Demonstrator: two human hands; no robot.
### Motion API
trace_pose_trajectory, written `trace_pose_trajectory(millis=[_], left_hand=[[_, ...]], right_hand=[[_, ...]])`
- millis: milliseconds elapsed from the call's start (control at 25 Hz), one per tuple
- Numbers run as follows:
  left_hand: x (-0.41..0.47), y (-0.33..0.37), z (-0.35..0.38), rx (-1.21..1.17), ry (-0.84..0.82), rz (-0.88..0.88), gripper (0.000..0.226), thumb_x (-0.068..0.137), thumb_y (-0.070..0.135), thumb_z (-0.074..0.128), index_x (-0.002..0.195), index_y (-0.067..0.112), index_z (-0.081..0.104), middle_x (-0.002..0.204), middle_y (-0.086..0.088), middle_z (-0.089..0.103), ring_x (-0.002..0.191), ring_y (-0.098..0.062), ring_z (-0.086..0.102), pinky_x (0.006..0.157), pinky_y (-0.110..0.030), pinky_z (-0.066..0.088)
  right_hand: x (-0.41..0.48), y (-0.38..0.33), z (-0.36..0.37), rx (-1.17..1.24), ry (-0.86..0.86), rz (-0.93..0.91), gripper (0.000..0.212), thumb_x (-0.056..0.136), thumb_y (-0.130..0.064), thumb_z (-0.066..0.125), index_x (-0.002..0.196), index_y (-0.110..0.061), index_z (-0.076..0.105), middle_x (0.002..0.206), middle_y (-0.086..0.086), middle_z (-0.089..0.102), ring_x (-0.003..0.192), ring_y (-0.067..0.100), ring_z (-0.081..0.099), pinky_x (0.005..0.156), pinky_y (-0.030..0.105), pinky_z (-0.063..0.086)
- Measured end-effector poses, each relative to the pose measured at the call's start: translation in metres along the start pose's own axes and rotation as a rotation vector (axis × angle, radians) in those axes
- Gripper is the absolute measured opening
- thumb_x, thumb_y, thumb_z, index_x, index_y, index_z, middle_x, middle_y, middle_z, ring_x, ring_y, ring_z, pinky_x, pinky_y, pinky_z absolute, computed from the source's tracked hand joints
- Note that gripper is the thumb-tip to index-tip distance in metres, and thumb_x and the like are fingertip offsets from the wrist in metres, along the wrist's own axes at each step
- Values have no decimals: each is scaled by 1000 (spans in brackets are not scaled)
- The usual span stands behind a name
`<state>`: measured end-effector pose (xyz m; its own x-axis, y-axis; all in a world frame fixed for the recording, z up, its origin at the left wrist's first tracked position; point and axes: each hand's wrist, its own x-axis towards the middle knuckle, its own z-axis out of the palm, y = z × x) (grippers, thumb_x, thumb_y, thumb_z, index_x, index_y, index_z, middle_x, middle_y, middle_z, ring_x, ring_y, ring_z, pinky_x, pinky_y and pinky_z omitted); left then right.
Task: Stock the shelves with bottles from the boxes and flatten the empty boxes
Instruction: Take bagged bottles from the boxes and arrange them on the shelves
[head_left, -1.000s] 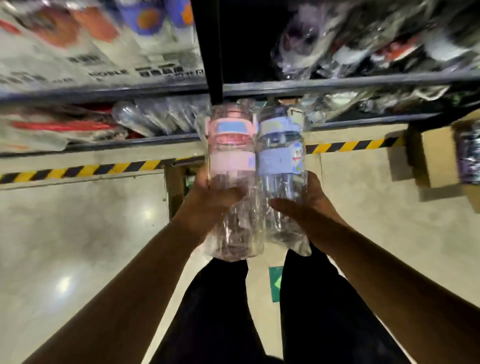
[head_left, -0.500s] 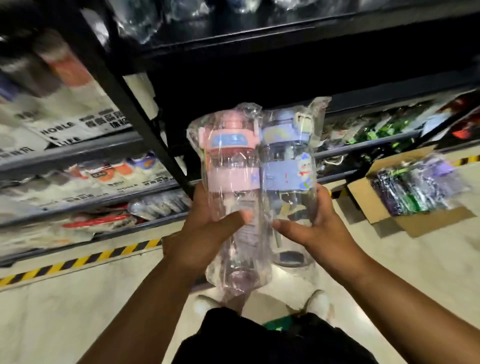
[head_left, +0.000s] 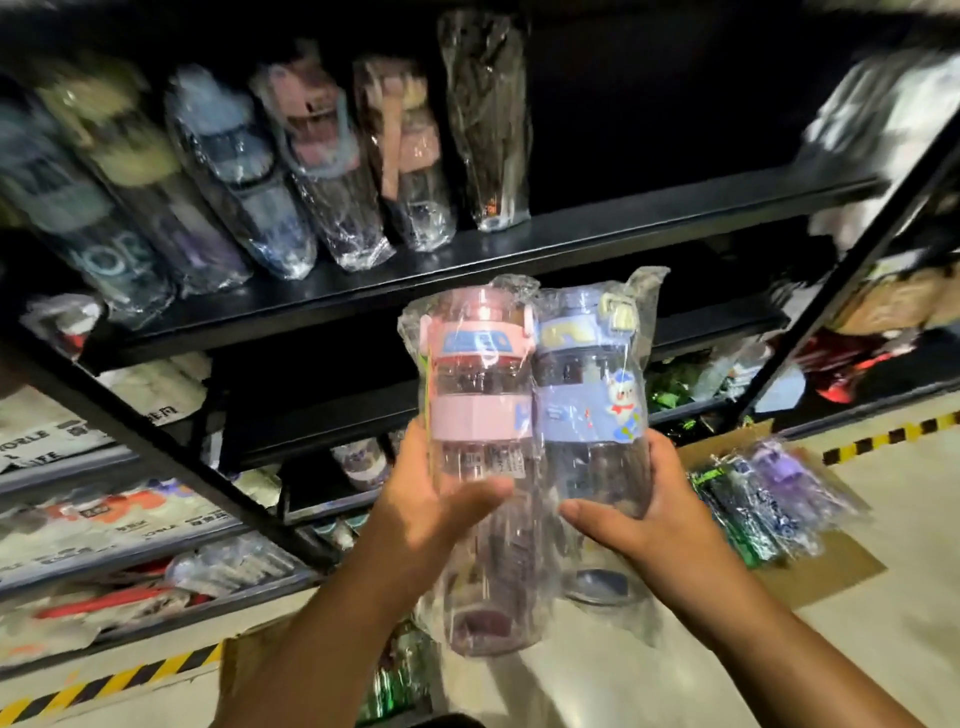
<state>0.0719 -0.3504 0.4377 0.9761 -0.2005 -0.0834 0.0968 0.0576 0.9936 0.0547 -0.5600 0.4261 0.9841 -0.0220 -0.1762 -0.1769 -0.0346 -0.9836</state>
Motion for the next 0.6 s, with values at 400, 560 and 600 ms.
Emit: trace_pose_trajectory(millis=[400,560,600], left_hand=[[162,26,6,-37,141,69,73,68,16,76,135,20,47,118,-6,70,105,-20,70,83,-32,58],[212,32,0,-125,107,47,74,64,19,76,132,18,47,121,-16,66,107,-30,68,90,-45,58],[219,33,-2,-143,77,48,79,60,22,78,133,17,46,121,-18,66,108,-32,67,89,-46,58]], right_hand=[[166,-60,-49,-78,45,-131,82,71,-12,86,136,-29,40,118,-15,65,94,-7,66,74,10,52],[244,-77,-53,-181,135,-234,102,55,-37,93,142,-28,41,132,-10,61,118,8,61,103,40,49],[259,-81,-53,-195,172,-259,104,54,-36,94,143,-27,39,134,-9,60,121,11,59,106,42,47]])
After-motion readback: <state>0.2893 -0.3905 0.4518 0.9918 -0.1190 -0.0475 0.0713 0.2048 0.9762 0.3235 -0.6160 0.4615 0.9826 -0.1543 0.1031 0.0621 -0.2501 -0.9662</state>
